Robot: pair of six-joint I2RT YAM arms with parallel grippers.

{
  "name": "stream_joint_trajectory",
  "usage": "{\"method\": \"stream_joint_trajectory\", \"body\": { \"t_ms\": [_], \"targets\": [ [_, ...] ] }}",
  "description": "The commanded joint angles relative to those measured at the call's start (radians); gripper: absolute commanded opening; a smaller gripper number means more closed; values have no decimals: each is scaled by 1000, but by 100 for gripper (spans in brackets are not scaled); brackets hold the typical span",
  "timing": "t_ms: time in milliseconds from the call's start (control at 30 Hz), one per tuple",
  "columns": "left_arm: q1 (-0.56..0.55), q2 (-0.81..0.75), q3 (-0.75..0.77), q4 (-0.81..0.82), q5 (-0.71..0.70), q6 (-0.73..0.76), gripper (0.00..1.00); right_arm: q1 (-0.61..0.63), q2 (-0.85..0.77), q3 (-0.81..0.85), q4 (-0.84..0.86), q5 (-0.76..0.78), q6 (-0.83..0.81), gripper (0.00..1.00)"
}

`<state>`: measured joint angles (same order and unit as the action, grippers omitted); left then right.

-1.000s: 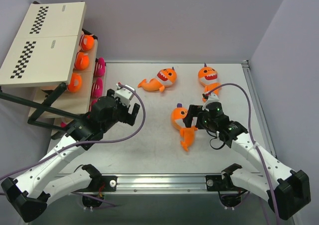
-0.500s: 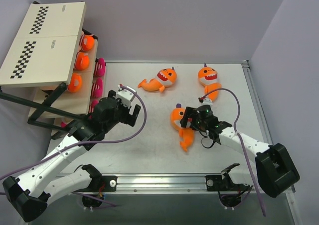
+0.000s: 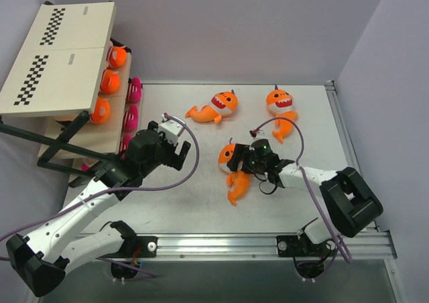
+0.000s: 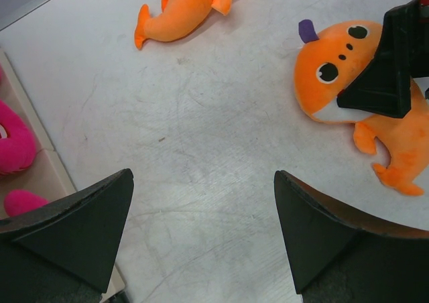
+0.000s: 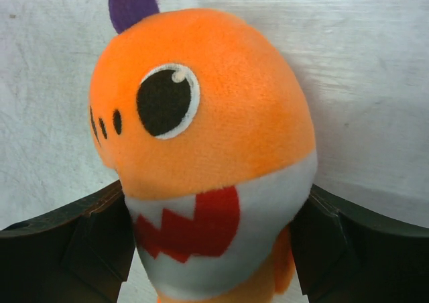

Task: Place and organize the stuffed toys onto the shelf
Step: Grab a stuffed toy with the right arm

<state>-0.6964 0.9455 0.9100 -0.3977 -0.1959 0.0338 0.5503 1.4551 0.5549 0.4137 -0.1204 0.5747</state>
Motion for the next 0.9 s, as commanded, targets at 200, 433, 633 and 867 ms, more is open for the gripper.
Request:
{"method": "stream_joint_trajectory", "body": {
  "t_ms": [200,433,633,867],
  "targets": [
    [8,-14,-11,68,64,5,94,48,51,95,-53,41,-49,56],
    [6,-30,-22,103,139,11,94,51,19,192,-142,30,-88,16],
    [5,-70,-60,170,239,31,94,51,-35,299,-231,11,-111,0],
    [-57,-44,-54,172,317,80,94,53,-67,416,-326,-59,-108,0]
  ]
}}
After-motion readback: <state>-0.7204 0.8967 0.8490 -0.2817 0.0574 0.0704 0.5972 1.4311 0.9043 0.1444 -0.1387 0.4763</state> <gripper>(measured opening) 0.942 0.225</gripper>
